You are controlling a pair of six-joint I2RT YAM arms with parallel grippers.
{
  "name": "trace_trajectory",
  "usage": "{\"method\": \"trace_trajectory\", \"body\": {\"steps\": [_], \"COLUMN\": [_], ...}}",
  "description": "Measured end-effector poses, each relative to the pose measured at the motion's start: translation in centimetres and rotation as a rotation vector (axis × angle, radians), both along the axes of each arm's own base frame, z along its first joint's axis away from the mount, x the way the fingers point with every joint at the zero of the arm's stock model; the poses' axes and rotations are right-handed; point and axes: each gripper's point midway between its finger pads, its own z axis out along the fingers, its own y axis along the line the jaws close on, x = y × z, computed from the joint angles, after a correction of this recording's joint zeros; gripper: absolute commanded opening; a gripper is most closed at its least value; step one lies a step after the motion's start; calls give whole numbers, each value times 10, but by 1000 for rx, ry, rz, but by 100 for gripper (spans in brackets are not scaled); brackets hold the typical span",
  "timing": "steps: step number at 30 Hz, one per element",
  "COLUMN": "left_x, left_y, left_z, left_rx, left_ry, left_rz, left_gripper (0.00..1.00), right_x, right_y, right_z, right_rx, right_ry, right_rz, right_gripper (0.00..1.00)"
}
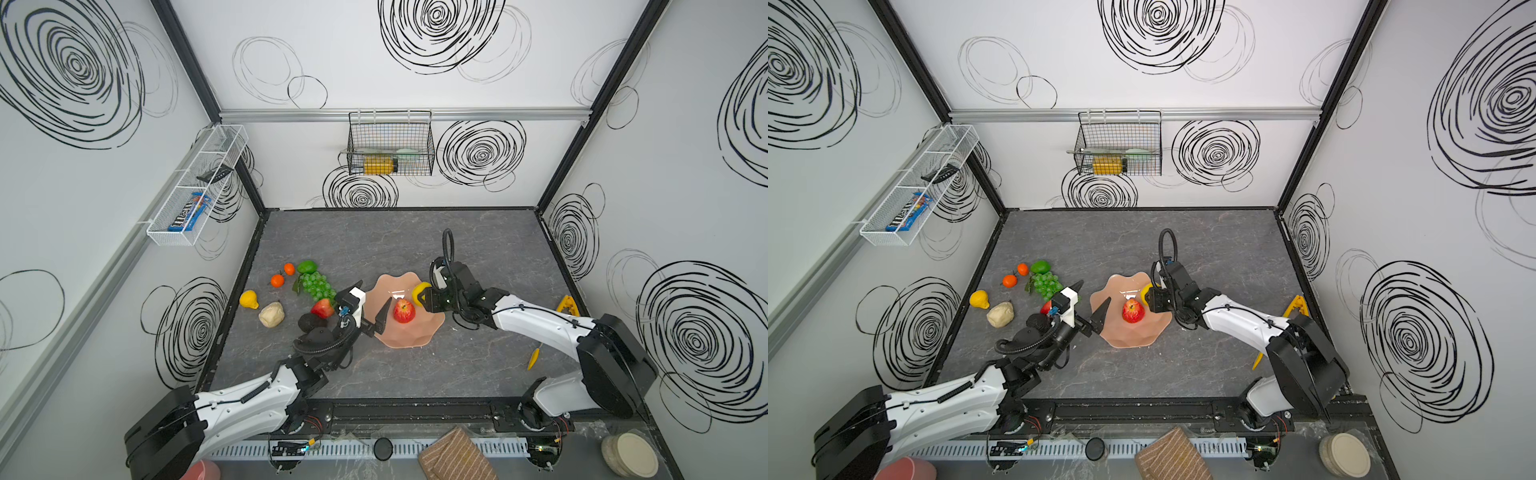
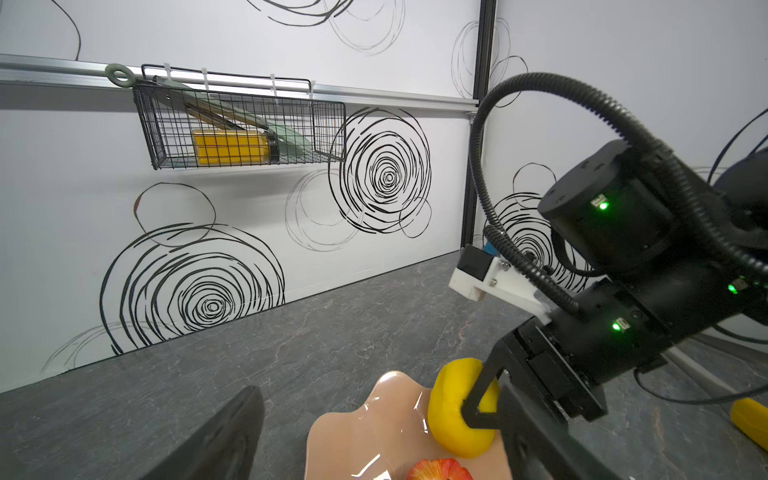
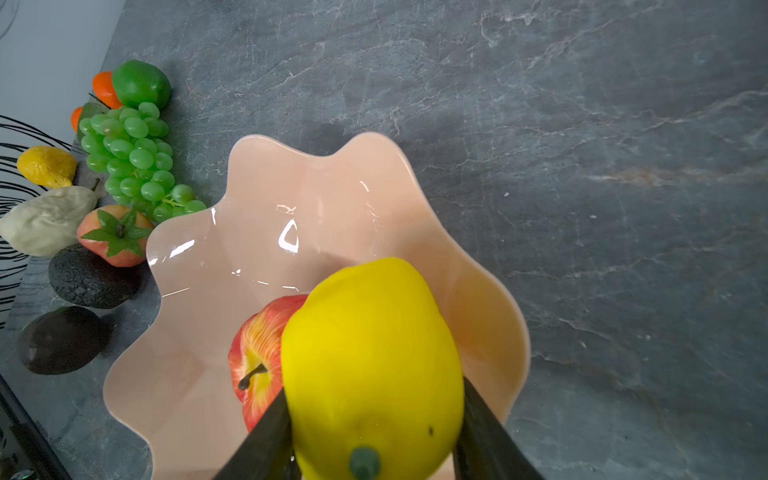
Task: Place and organize the fake fruits in the fruit bowl
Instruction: 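Draw the left gripper back while the right gripper carries the lemon over the bowl, then lower the lemon into the bowl beside the red apple and open the right gripper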
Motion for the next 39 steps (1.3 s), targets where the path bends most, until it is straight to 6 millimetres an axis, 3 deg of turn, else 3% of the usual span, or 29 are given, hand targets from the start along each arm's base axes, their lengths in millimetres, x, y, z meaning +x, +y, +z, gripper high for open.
{"method": "trace_trajectory", "body": {"steps": [7, 16, 18, 28, 39], "left_x": [2, 3, 4, 4, 5], "left_y": [4, 9, 10, 11, 12], "left_z": [-1, -1, -1, 0, 1], "left_rx": [-3, -9, -9, -14, -17], "left_ry": [2, 2, 2, 1, -1], "left_rz": [22, 53, 56, 65, 72], "left_gripper": [92, 93, 98, 99, 99], "right_x": [5, -8, -10, -7, 5], "right_y": [10, 26, 29, 34, 40], "right_z": [-9, -21, -22, -30, -30], "right_rx": [-16, -32, -33, -55, -71], "right_ry": [18, 56, 62, 91, 90], "right_rz": [29, 90, 99, 104, 82], "right_gripper": [48, 48, 48, 51, 64]}}
